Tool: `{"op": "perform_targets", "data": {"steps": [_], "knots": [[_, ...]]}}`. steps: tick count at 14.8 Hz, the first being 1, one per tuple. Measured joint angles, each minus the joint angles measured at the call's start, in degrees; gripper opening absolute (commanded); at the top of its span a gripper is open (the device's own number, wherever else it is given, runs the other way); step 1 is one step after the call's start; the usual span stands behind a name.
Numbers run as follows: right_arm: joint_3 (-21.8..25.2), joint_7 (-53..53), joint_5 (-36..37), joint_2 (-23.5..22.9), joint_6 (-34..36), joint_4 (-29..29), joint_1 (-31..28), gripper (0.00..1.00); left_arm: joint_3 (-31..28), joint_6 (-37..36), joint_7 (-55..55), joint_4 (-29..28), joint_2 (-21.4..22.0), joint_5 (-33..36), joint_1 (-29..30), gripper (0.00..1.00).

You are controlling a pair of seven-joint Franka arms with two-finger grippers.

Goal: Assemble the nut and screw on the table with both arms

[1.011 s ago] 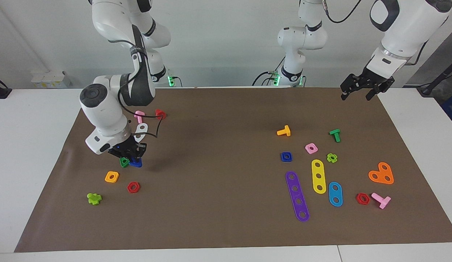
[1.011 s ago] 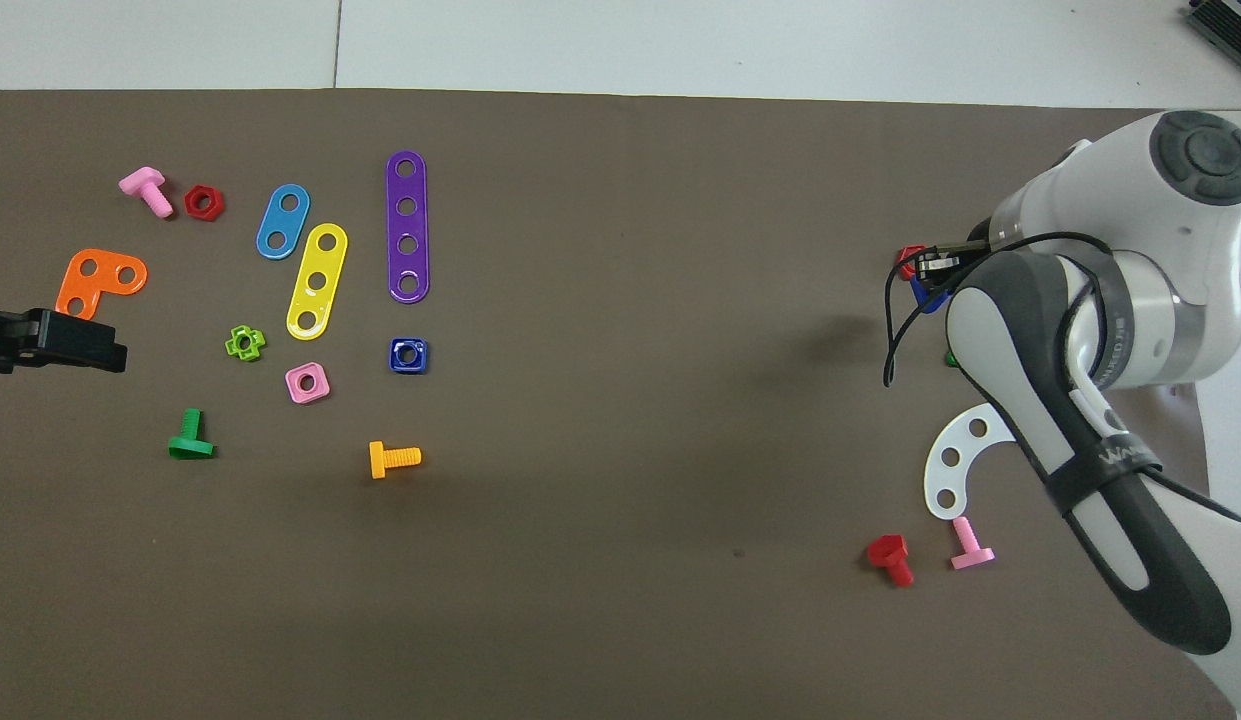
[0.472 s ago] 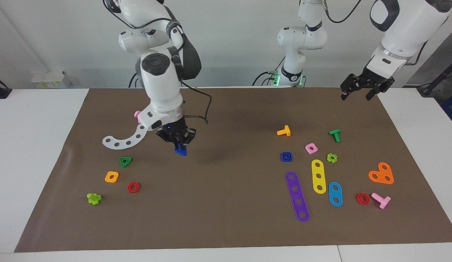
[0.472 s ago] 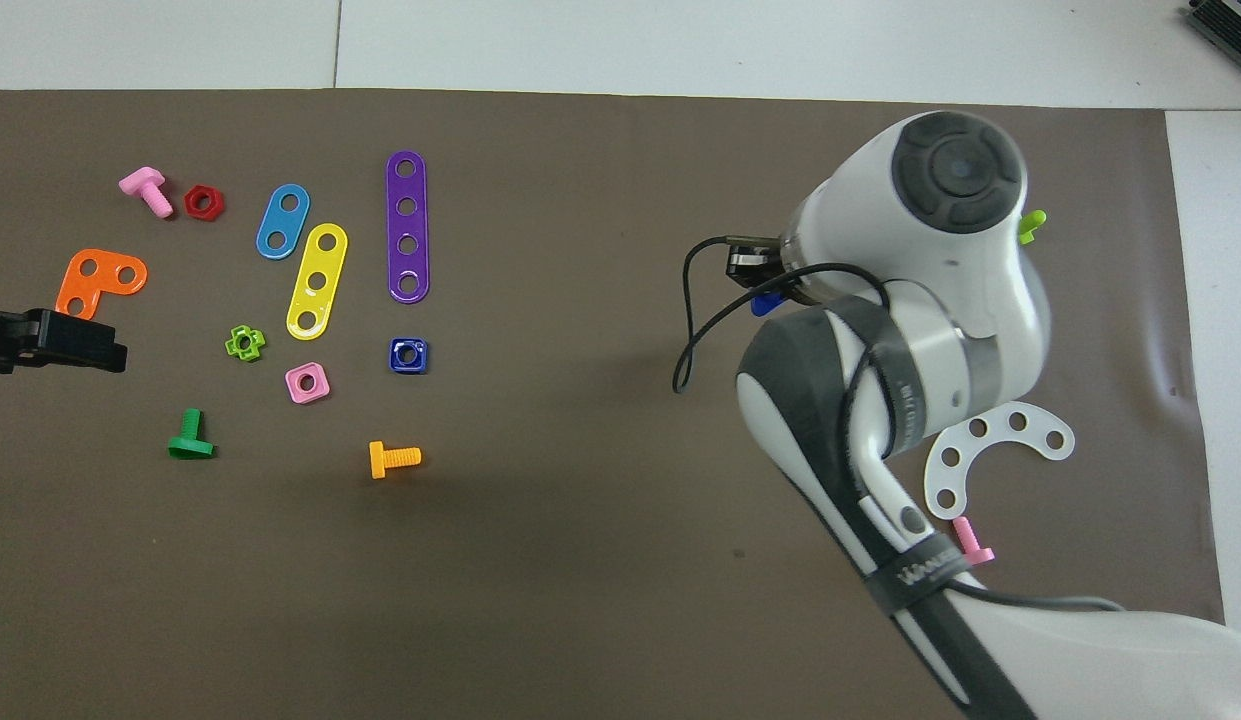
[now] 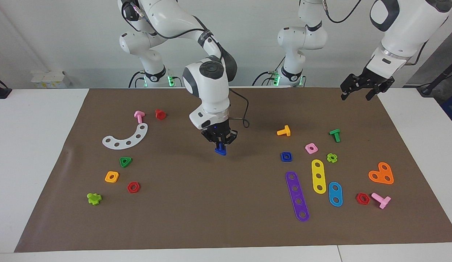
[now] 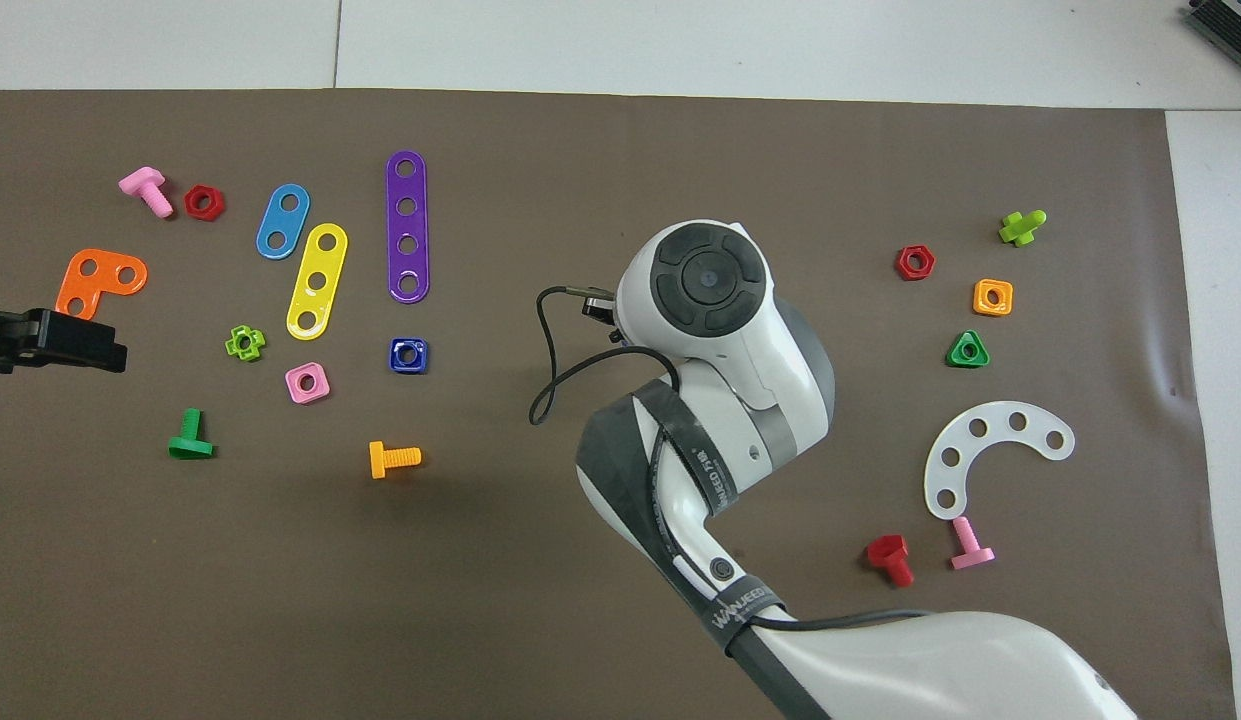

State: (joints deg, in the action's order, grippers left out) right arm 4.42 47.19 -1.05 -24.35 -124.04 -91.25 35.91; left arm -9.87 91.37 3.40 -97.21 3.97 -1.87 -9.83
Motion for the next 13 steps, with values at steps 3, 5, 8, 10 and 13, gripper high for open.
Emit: {"op": "perform_targets", "data": {"steps": [3, 5, 8, 10, 13], "knots": [[0.05, 2.52, 0.20, -3.15, -2.94, 0.01, 1.81, 0.00, 0.06, 0.00, 0.00, 0.00, 0.00, 0.00, 0.00, 1.00], [0.09, 3.00, 0.30, -4.74, -3.97, -0.05, 2.58, 0.00, 0.09, 0.00, 0.00, 0.00, 0.00, 0.00, 0.00, 1.00], [0.31, 3.00, 0.31, -5.60, -5.48, -1.33, 2.64, 0.31, 0.09, 0.14, 0.00, 0.00, 0.00, 0.00, 0.00, 1.00], [0.40, 3.00, 0.31, -5.61, -7.10, -3.05, 2.64, 1.00, 0.14, 0.62, 0.00, 0.00, 0.00, 0.00, 0.00, 1.00], [0.42, 3.22, 0.31, -5.55, -7.75, -3.60, 2.66, 1.00, 0.37, 1.44, 0.00, -0.06, 0.00, 0.00, -0.02, 1.00]]}}
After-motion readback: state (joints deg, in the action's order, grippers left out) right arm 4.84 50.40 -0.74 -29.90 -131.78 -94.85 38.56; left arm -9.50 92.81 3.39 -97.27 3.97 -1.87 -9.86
